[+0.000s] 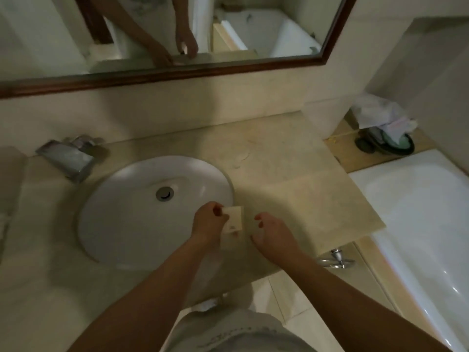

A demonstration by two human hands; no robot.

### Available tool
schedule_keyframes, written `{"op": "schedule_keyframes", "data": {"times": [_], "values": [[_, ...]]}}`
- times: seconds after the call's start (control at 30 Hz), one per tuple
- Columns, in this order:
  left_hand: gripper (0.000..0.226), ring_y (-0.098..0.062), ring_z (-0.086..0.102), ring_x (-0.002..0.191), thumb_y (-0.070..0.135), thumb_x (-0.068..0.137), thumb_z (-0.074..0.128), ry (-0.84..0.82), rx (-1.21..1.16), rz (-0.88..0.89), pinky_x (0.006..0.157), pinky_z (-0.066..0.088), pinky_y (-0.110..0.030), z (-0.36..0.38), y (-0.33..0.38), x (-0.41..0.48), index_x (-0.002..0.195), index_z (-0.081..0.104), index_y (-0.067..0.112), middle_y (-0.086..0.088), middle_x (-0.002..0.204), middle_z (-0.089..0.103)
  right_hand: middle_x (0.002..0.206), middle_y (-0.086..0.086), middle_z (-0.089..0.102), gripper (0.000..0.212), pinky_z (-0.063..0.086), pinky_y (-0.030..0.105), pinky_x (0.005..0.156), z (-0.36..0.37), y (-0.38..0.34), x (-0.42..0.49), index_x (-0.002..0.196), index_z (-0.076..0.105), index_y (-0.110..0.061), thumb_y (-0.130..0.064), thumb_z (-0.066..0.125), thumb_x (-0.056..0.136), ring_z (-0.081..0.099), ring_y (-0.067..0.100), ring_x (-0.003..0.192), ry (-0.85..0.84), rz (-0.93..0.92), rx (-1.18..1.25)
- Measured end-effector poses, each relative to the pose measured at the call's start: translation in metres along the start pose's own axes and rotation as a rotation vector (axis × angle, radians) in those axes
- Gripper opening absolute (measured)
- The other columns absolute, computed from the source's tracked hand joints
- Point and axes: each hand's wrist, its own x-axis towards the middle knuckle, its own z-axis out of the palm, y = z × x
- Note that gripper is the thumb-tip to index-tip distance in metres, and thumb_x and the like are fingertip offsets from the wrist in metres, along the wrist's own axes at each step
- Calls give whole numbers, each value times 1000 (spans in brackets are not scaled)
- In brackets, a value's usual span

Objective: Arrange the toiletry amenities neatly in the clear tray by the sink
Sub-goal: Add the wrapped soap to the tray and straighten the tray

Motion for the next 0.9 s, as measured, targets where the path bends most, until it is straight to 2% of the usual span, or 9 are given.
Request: {"op": "schedule_keyframes", "data": {"times": [0.1, 0.17, 0.27, 0.37, 0.47, 0.6, 0.7, 0.77, 0.9], "values": [[19, -16, 56, 79, 14, 78, 71, 83, -84, -11, 70, 39, -24, -22, 0, -21, 96, 65, 11, 0, 84, 61, 114, 5, 64, 53, 49, 37, 90, -5, -16, 10, 128, 52, -16, -38, 67, 83, 59, 25, 106, -24, -28, 102], [15, -17, 57, 73, 11, 76, 73, 153, -173, -30, 67, 42, -25, -38, -9, -44, 90, 66, 11, -2, 79, 62, 111, 3, 65, 50, 50, 36, 88, 1, -34, 11, 126, 54, -16, -41, 67, 84, 62, 22, 102, -132, -84, 148], [12, -13, 52, 63, 7, 76, 73, 292, -257, -97, 59, 42, -20, -67, -38, -86, 83, 65, 13, -1, 70, 59, 83, -3, 65, 16, 48, 30, 71, 25, -71, 5, 89, 63, -19, -34, 66, 87, 62, 18, 81, -271, -246, 144], [17, -15, 53, 63, 4, 76, 72, 453, -402, -225, 61, 44, -26, -98, -80, -140, 77, 63, 19, 2, 66, 60, 56, -10, 47, 36, 28, 25, 52, 60, -115, -18, 58, 46, -24, -25, 70, 85, 48, 17, 63, -379, -408, 114], [20, -21, 59, 69, 4, 76, 69, 659, -547, -383, 67, 44, -31, -134, -124, -191, 75, 64, 24, -3, 73, 65, 59, -6, 50, 35, 28, 26, 51, 88, -154, -47, 57, 47, -24, -23, 68, 85, 48, 16, 62, -481, -480, 110], [15, -21, 64, 70, 6, 81, 62, 854, -634, -446, 64, 46, -27, -183, -163, -232, 79, 65, 21, -6, 81, 68, 60, -5, 56, 17, 34, 19, 51, 120, -210, -62, 69, 62, -18, -23, 66, 85, 52, 13, 59, -547, -542, 98], [15, -16, 62, 60, 3, 83, 60, 907, -681, -450, 52, 44, -18, -217, -192, -241, 79, 64, 17, -7, 79, 66, 71, 2, 67, 16, 42, 27, 61, 149, -261, -62, 77, 70, -8, -21, 66, 85, 61, 18, 69, -547, -522, 152], [15, -13, 61, 56, 1, 84, 60, 918, -696, -456, 48, 43, -13, -243, -215, -243, 78, 63, 14, -8, 78, 64, 73, 5, 65, 14, 40, 30, 64, 169, -299, -65, 79, 70, -7, -19, 66, 85, 59, 19, 71, -528, -513, 184], [9, -15, 61, 60, 3, 86, 58, 875, -664, -472, 56, 45, -22, -308, -263, -248, 84, 63, 11, -5, 77, 64, 74, 0, 63, 12, 42, 28, 62, 201, -377, -68, 78, 63, -17, -20, 59, 89, 59, 18, 72, -478, -453, 220]]}}
